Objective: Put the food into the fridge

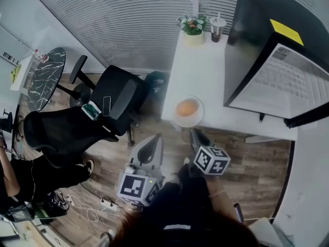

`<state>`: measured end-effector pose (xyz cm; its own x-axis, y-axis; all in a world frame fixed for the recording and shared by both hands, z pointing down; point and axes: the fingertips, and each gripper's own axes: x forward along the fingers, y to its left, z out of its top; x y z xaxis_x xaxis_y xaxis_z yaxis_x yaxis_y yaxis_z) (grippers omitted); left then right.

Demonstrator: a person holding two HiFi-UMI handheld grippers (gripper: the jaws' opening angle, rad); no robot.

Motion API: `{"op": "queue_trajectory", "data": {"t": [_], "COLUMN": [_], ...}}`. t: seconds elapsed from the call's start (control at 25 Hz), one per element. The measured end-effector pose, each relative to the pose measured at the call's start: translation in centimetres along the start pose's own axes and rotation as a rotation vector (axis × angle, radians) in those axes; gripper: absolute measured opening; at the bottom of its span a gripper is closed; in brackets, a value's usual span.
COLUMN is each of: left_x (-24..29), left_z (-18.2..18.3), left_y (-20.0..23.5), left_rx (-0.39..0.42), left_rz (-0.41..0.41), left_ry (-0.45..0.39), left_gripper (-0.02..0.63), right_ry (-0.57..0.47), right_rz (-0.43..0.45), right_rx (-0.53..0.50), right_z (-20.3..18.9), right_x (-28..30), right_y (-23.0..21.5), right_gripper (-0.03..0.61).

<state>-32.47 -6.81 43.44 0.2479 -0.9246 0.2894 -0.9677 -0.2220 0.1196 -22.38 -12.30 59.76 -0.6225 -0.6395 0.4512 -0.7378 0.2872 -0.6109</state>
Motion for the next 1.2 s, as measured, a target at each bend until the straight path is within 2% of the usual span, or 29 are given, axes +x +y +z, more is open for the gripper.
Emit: {"op": "queue_trajectory", "data": {"t": [0.2,0.52,1.2], "left_x": [0.3,0.9,1.7], "left_z": [0.2,0.0,-0.1], "left_y": [0.5,1.2,1.8], "left_rx": [0.001,-0.016,-0.015], "left_rz": [0.002,0.022,0.054], "left_ry": [0.0,0.004,0.031], "left_gripper": [0.012,0.012,0.012], "right_ry": [0.02,0.066,0.117], "right_rz": [-0.007,0.019,0.064], "right_rx": [0.047,0.192,0.435], "right_z": [-0.6,-1.9,-3.6], "right_x": [0.6,1.9,4.6], "right_y": [-0.8,-2.0,-3.8], "right_gripper": [0.034,0.071,0.098]}}
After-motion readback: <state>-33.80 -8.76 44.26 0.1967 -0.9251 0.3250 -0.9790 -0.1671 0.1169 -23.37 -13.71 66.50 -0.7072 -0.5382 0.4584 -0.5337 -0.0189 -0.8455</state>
